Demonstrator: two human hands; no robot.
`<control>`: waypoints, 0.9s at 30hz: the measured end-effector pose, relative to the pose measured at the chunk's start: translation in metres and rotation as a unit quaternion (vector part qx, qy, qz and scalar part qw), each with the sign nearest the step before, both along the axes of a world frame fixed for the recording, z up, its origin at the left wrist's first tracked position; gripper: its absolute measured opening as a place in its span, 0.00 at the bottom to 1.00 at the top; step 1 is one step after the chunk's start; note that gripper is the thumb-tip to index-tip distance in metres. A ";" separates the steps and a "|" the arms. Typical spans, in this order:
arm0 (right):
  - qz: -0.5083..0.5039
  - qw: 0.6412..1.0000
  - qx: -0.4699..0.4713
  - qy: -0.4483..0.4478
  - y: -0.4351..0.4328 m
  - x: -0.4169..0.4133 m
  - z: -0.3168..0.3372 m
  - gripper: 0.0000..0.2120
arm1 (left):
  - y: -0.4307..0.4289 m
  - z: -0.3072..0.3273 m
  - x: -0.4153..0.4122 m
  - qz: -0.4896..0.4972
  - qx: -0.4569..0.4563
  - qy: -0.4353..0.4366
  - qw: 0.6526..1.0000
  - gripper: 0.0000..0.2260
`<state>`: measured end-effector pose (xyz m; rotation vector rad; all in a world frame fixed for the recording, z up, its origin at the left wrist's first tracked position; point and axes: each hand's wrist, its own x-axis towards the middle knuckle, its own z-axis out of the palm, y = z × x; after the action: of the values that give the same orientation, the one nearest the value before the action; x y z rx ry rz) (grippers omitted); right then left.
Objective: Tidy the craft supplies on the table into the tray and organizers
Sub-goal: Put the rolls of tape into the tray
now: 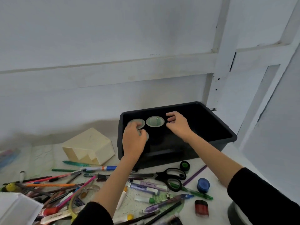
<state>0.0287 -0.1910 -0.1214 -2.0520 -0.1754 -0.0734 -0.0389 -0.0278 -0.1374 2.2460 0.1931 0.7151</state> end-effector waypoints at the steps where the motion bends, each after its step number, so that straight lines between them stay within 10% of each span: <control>1: -0.003 1.000 0.013 -0.012 -0.005 -0.009 0.006 0.16 | -0.005 0.003 -0.006 -0.021 -0.009 -0.004 1.000 0.12; 12: -0.091 0.991 -0.097 -0.009 -0.096 -0.153 -0.003 0.08 | -0.080 0.010 -0.097 -0.248 -0.072 0.056 0.964 0.08; 17: -0.184 0.920 -0.323 0.127 -0.142 -0.213 -0.030 0.34 | -0.109 -0.010 -0.138 -0.305 -0.077 0.129 0.941 0.09; 21: -0.176 0.957 -0.165 0.163 -0.159 -0.249 -0.059 0.53 | -0.110 -0.025 -0.159 -0.315 -0.094 0.167 0.930 0.09; 27: -0.266 0.960 -0.077 0.046 -0.151 -0.266 -0.072 0.49 | -0.092 -0.035 -0.173 -0.292 -0.089 0.191 0.933 0.08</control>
<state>-0.2374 -0.3416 -0.1937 -2.2015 0.4454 -0.3033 -0.2118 -0.1197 -0.1725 2.0851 -0.2145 -0.0579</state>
